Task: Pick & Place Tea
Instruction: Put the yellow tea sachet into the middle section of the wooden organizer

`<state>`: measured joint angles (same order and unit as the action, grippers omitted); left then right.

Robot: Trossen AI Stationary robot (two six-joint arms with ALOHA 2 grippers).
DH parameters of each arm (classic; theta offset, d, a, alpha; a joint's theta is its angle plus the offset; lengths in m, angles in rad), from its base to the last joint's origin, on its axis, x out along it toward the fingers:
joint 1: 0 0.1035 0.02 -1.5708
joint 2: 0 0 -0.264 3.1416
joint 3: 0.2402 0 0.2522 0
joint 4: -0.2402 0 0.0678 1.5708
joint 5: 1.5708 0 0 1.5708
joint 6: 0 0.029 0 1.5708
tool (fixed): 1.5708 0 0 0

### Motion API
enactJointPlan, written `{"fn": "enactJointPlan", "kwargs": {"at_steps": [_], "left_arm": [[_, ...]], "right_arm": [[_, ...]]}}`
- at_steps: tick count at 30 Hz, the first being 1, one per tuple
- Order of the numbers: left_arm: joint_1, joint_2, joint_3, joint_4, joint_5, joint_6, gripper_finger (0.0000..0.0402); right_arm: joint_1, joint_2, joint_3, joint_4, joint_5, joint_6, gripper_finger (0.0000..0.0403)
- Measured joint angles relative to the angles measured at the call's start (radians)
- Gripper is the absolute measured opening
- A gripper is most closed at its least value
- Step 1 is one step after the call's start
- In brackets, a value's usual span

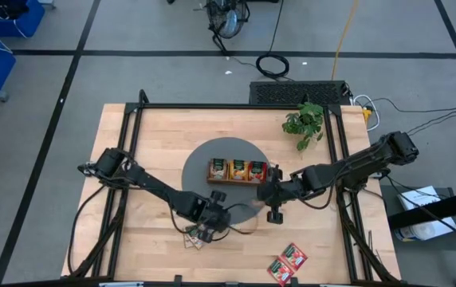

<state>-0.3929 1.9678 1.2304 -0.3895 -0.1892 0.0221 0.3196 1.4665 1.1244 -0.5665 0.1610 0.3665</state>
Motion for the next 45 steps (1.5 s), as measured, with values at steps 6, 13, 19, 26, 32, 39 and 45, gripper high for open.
{"fn": "enactJointPlan", "kwargs": {"at_steps": [6,13,19,26,32,39,45], "left_arm": [[-0.038,0.0,-0.018,-0.034,-0.096,-0.02,0.0097],[-0.059,0.0,-0.021,0.029,-0.146,0.008,0.0097],[-0.061,0.001,-0.021,0.052,-0.155,0.019,0.0097],[-0.081,0.001,-0.021,0.051,-0.155,0.009,0.0097],[-0.095,0.001,-0.021,0.044,-0.155,0.007,0.0097],[-0.1,0.001,-0.021,0.025,-0.155,0.006,0.0097],[-0.099,0.001,-0.021,0.02,-0.155,0.006,0.0097]], "right_arm": [[-0.058,0.0,0.066,-0.077,-0.008,-0.063,0.0],[-0.174,0.019,0.134,-0.112,-0.058,-0.15,0.0],[-0.239,0.1,0.239,-0.128,-0.062,-0.261,0.0],[-0.301,0.241,0.361,-0.163,-0.061,-0.395,0.0],[-0.349,0.342,0.367,-0.171,-0.083,-0.425,0.0],[-0.38,0.365,0.367,-0.095,-0.083,-0.432,0.0],[-0.378,0.357,0.367,-0.066,-0.119,-0.421,0.0]]}}
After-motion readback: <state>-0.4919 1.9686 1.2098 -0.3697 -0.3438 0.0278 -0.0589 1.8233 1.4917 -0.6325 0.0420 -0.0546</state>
